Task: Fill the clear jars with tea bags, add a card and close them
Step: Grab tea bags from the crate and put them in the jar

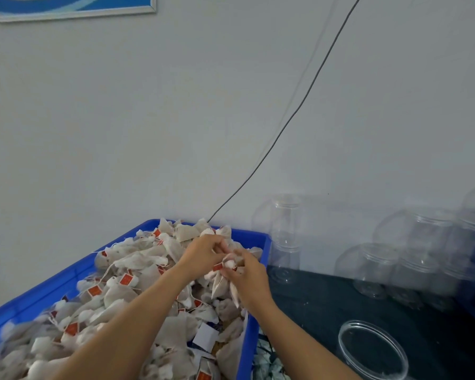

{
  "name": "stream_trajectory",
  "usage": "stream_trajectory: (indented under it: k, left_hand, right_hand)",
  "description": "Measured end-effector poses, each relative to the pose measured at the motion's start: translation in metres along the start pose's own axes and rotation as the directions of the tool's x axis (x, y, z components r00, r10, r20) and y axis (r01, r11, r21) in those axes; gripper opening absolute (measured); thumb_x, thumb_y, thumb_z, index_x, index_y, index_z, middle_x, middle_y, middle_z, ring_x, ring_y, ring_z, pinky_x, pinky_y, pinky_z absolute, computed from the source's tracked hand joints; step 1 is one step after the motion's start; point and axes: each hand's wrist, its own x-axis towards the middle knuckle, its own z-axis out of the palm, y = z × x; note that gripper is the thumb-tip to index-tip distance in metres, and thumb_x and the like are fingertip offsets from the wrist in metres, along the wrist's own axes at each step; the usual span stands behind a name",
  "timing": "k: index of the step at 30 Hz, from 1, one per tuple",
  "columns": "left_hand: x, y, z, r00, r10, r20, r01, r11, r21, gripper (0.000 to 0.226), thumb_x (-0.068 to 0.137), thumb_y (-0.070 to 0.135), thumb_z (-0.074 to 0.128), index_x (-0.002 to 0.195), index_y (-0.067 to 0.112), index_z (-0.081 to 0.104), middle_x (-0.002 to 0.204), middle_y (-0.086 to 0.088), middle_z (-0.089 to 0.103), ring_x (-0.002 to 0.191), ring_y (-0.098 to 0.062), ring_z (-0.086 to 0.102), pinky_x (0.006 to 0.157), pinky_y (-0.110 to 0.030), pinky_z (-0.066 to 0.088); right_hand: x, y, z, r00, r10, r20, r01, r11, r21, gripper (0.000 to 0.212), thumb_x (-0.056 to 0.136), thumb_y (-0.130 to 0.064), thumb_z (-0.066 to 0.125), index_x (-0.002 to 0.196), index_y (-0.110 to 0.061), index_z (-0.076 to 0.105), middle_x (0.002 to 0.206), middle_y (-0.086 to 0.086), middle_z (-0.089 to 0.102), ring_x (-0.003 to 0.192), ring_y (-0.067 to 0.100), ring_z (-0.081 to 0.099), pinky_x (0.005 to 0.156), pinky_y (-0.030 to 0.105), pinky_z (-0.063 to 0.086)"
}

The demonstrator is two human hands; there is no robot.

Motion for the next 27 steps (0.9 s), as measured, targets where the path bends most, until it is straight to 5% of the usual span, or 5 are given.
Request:
stream_trajectory:
  k: [6, 9, 13, 20, 27]
  left_hand:
    - [0.01, -0.003, -0.014, 0.995, -0.016, 0.099, 0.037, 0.975, -0.218, 0.005, 0.091, 0.009, 0.063, 0.093, 0.005, 0.067, 0.087, -0.008, 0.072, 0.072, -0.019, 0.07, 0.064, -0.025, 0.056]
    - [0.015, -0.03, -0.019, 0.989, -0.069, -0.134, 0.088, 0.985, 0.145, 0.011, 0.096, 0.012, 0.055, 0.099, 0.018, 0.064, 0.098, 0.003, 0.069, 0.082, -0.014, 0.067, 0.077, -0.026, 0.054]
    - [0.009, -0.065, -0.014, 0.995, -0.01, -0.098, 0.082, 0.633, 0.77, 0.029, 0.095, 0.032, 0.056, 0.124, 0.034, 0.056, 0.13, 0.008, 0.055, 0.122, -0.013, 0.046, 0.104, -0.028, 0.036]
    - [0.008, -0.088, 0.004, 0.992, -0.126, -0.027, 0.089, 0.514, 0.853, 0.049, 0.095, 0.043, 0.054, 0.141, 0.036, 0.041, 0.145, 0.003, 0.042, 0.137, -0.022, 0.03, 0.114, -0.036, 0.027]
    - [0.021, -0.079, 0.018, 0.982, -0.129, -0.139, 0.186, 0.518, 0.835, 0.038, 0.096, 0.05, 0.05, 0.129, 0.032, 0.053, 0.139, 0.004, 0.049, 0.13, -0.019, 0.038, 0.113, -0.036, 0.027]
  right_hand:
    - [-0.001, 0.003, -0.001, 0.999, 0.024, -0.025, -0.028, 0.988, -0.154, 0.017, 0.093, -0.022, 0.059, 0.075, -0.022, 0.059, 0.074, -0.005, 0.06, 0.067, 0.006, 0.054, 0.064, 0.018, 0.047]
    - [-0.001, 0.003, 0.0, 1.0, 0.015, -0.004, -0.015, 0.983, -0.184, 0.02, 0.094, -0.022, 0.058, 0.074, -0.021, 0.056, 0.074, -0.006, 0.058, 0.066, 0.005, 0.052, 0.064, 0.021, 0.047]
    - [-0.003, 0.005, 0.0, 0.999, -0.047, 0.005, 0.046, 0.967, -0.252, 0.027, 0.094, -0.029, 0.058, 0.071, -0.03, 0.045, 0.071, -0.013, 0.05, 0.063, 0.0, 0.047, 0.058, 0.014, 0.038]
    - [-0.002, 0.006, 0.001, 0.997, -0.076, -0.011, 0.068, 0.946, -0.318, 0.01, 0.094, -0.033, 0.059, 0.092, -0.024, 0.057, 0.087, -0.013, 0.059, 0.076, 0.0, 0.055, 0.066, 0.011, 0.045]
    - [-0.001, 0.007, 0.001, 0.996, -0.081, -0.03, 0.065, 0.934, -0.352, 0.017, 0.094, -0.034, 0.058, 0.104, -0.021, 0.061, 0.095, -0.012, 0.06, 0.082, -0.001, 0.055, 0.067, 0.008, 0.044]
